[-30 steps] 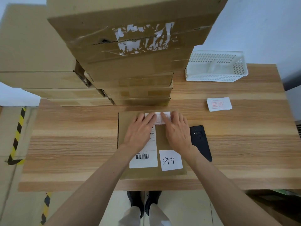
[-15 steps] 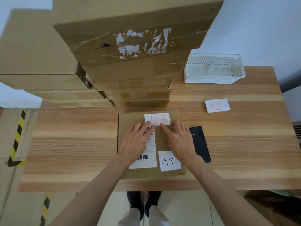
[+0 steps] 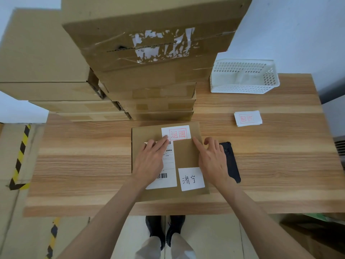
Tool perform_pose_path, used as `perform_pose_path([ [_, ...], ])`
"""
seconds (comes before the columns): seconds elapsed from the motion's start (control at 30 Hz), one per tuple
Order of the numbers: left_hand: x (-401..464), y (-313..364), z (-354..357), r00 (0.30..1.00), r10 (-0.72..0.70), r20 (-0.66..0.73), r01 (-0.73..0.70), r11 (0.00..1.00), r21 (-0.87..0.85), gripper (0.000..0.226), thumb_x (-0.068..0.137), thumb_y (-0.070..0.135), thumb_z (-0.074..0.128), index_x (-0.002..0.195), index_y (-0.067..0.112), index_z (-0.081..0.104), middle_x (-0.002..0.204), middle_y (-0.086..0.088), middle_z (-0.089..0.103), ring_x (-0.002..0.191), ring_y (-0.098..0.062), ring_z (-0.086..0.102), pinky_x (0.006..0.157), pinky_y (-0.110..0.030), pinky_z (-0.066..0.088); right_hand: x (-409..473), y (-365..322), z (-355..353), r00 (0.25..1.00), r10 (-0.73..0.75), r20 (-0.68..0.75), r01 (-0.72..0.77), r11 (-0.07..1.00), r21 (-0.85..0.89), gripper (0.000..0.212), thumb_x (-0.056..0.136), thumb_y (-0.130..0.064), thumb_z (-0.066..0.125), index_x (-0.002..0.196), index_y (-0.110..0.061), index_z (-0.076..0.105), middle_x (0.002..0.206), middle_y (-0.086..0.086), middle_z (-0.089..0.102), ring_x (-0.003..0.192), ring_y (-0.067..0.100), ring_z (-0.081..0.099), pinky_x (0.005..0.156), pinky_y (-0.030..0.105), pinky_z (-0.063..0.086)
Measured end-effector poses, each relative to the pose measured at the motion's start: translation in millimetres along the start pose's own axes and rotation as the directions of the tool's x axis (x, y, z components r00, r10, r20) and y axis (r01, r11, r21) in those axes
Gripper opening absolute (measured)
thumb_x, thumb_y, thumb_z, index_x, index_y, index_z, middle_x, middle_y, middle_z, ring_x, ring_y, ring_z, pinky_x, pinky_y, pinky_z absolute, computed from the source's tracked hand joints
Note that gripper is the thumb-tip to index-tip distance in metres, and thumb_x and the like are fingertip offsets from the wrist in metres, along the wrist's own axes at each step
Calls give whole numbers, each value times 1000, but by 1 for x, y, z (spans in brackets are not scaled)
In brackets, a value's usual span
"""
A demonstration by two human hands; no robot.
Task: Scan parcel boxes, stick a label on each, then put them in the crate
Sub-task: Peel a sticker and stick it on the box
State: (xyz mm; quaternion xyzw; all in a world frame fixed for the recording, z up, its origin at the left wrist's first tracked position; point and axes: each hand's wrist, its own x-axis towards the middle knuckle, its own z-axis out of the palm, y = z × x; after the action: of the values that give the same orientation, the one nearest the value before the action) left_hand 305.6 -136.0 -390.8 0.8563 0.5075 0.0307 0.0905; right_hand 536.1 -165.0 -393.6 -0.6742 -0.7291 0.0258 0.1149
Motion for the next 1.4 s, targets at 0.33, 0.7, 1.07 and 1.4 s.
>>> perform_pose_path([
  [0.33, -50, -45, -14, 789, -609, 82, 528, 603, -598, 55, 98, 32, 64, 148, 14, 48, 146, -4, 47, 128, -22, 48, 107, -41, 43, -9, 1, -8, 761, 405, 506, -639, 602, 479, 57, 100, -43, 57, 149, -15, 44, 135, 0, 55, 107, 13, 59, 88, 31, 49],
  [0.7, -85, -26, 2, 641, -587, 493, 569, -67, -819, 30, 103, 29, 58, 131, 22, 65, 113, 13, 75, 100, 0, 70, 84, -18, 54, -43, -14, 4, 647, 363, 671, -734, 56, 677, 22, 102, -34, 57, 122, -26, 64, 108, -8, 77, 97, 12, 74, 87, 34, 58],
  [1.07, -93, -12, -24, 696, -550, 461, 542, -17, -840, 35, 104, 36, 55, 137, 26, 62, 120, 17, 72, 110, -2, 68, 102, -33, 51, -51, -22, -33, 689, 377, 619, -684, 58, 727, 25, 105, -35, 53, 123, -21, 64, 104, -4, 78, 93, 13, 75, 71, 22, 56],
  [1.4, -74, 45, -137, 845, -450, 287, 374, 116, -920, 28, 106, 33, 52, 131, 40, 60, 116, 22, 72, 106, 5, 67, 85, -18, 53, -70, -19, -157, 752, 496, 434, -522, 47, 851, 22, 105, -34, 53, 121, -24, 64, 106, 0, 77, 92, 12, 73, 77, 26, 57],
])
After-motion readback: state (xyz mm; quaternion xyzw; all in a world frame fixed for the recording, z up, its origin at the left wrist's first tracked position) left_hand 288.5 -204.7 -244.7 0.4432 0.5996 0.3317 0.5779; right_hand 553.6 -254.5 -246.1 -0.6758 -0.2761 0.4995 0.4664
